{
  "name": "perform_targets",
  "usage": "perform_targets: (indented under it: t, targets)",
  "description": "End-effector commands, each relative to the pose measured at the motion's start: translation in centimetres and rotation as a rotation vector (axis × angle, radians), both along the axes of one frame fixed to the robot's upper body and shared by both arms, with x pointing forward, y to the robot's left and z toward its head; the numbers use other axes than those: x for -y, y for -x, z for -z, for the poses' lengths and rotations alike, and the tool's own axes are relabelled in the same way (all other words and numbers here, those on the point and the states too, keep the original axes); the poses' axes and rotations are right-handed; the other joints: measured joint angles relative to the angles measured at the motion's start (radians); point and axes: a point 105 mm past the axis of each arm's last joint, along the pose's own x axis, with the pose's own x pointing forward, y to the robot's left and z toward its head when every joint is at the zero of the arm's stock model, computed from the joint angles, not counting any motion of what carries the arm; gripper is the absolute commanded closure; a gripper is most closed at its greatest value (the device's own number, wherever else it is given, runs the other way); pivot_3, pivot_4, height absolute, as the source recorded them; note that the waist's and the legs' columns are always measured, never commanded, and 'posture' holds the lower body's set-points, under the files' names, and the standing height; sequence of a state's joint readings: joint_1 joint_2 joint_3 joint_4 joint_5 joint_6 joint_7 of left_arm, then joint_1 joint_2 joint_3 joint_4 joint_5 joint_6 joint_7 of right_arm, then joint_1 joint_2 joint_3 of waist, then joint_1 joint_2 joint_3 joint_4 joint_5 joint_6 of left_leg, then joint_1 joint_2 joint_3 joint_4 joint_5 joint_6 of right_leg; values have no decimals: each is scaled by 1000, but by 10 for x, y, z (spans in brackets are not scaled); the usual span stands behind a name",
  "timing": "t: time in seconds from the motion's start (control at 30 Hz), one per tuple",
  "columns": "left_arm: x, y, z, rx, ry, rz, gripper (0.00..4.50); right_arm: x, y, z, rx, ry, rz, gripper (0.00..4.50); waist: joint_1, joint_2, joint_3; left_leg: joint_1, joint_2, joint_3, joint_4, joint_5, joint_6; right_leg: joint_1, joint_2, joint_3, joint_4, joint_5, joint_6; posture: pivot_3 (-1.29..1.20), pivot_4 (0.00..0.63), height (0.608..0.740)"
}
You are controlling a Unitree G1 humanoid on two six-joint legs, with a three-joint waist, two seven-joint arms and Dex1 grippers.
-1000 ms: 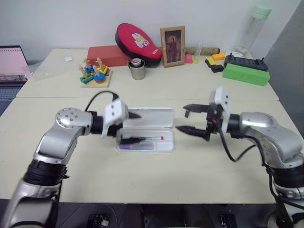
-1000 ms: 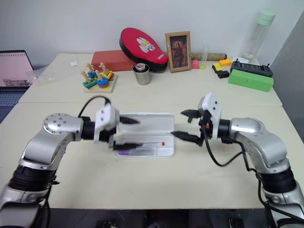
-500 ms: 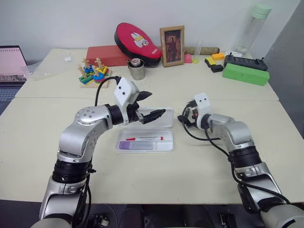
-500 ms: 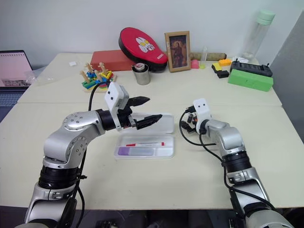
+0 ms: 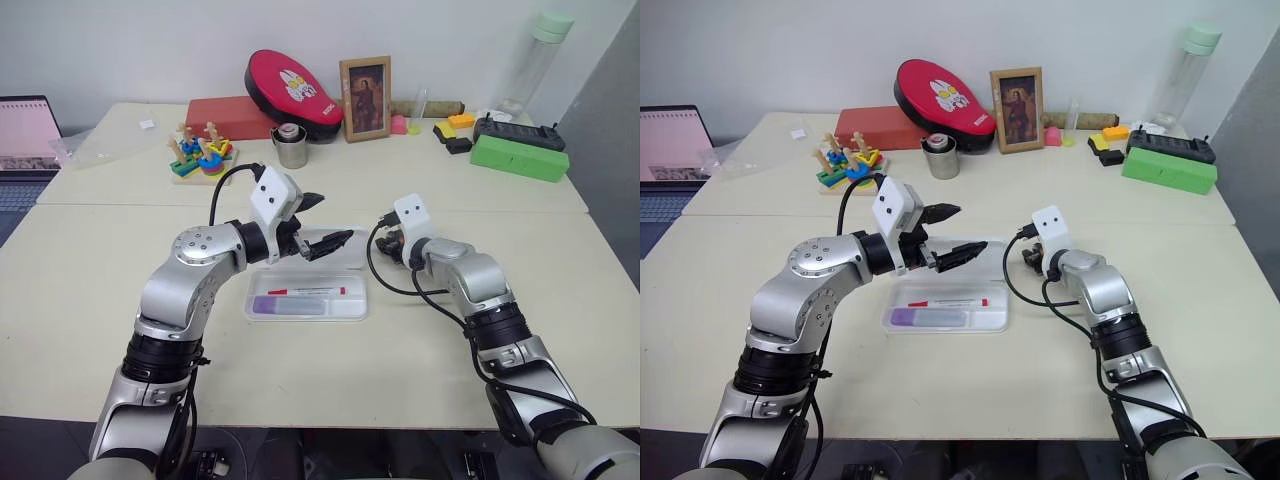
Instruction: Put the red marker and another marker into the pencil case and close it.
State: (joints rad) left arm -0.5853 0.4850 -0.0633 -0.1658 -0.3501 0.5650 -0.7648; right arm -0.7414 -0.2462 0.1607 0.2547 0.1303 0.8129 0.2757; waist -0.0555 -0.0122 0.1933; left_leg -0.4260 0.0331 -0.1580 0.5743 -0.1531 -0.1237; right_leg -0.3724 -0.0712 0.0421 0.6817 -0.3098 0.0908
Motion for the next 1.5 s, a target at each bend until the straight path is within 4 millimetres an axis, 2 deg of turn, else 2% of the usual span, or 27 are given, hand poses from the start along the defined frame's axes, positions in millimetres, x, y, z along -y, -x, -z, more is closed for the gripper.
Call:
perform_targets:
  t: [0.03,0.1,0.13,0.23,0.3,0.37,0.5,0.57,0.73,0.9,1.07,1.33,1.4,1.5]
  targets:
    - [-2,-1,-17,69,12,1,0,16,-2,-6,24,25,40,3466,1,0,0,0,0,0,0,0,0,0,0,0,0,0,0,0,150,740]
    - [-4,1,-15,71,-5,14,0,21,-4,-14,53,15,38,4021,0,0,0,0,0,0,0,0,0,0,0,0,0,0,0,0,150,740]
    - [-6,2,-15,74,-10,24,0,23,-4,-21,76,6,29,4159,0,0,0,0,0,0,0,0,0,0,0,0,0,0,0,0,150,740]
    - [-12,10,-17,65,-6,59,0,26,3,-40,89,-71,-48,4168,-2,0,0,-1,0,0,-1,0,0,-1,0,0,0,0,0,0,150,740]
    - [-20,24,-13,43,-42,127,0,21,23,-56,122,-87,-234,4169,-2,0,0,-1,0,0,-1,0,0,-1,0,0,-1,0,0,0,150,740]
    - [-26,36,-8,18,-83,187,0,15,45,-62,129,-82,-399,4169,-5,0,0,-1,0,0,-1,0,0,-2,0,0,-1,0,0,0,150,740]
    - [-36,57,7,-47,-175,287,0,-7,109,-60,73,-83,-785,4169,-5,0,0,-2,0,0,-3,0,0,-2,0,0,-2,-1,0,0,150,740]
    - [-40,64,14,-76,-223,321,0,-17,121,-58,61,-86,-851,4169,-7,0,0,-1,0,0,-2,0,1,-2,0,0,-2,-1,0,0,150,740]
    - [-44,69,23,-98,-283,349,0,-44,128,-50,67,-74,-912,4169,-4,0,0,-1,0,0,-1,0,0,-1,0,0,-1,-3,4,0,150,740]
    - [-42,71,26,-101,-301,354,0,-66,118,-29,68,0,-886,4169,-2,0,0,-1,0,0,0,0,0,-1,0,0,-1,-2,4,0,150,740]
    - [-43,72,27,-105,-310,348,0,-65,107,-13,69,57,-847,4169,-2,0,0,-1,0,0,-1,0,0,-2,0,0,-2,0,1,0,150,740]
    - [-43,71,27,-100,-313,336,0,-58,111,-3,20,73,-879,4169,-2,0,0,-1,0,0,-1,0,0,-1,0,0,-2,0,1,0,150,740]
    - [-43,71,27,-99,-314,334,0,-59,113,-5,19,62,-886,3463,-2,0,0,-1,0,0,-1,0,0,-1,0,0,-1,0,1,0,150,740]
    - [-44,69,29,-96,-324,321,0,-60,113,-6,21,56,-887,2783,-2,0,0,-1,0,0,-1,0,0,-1,0,0,-1,0,1,0,150,740]
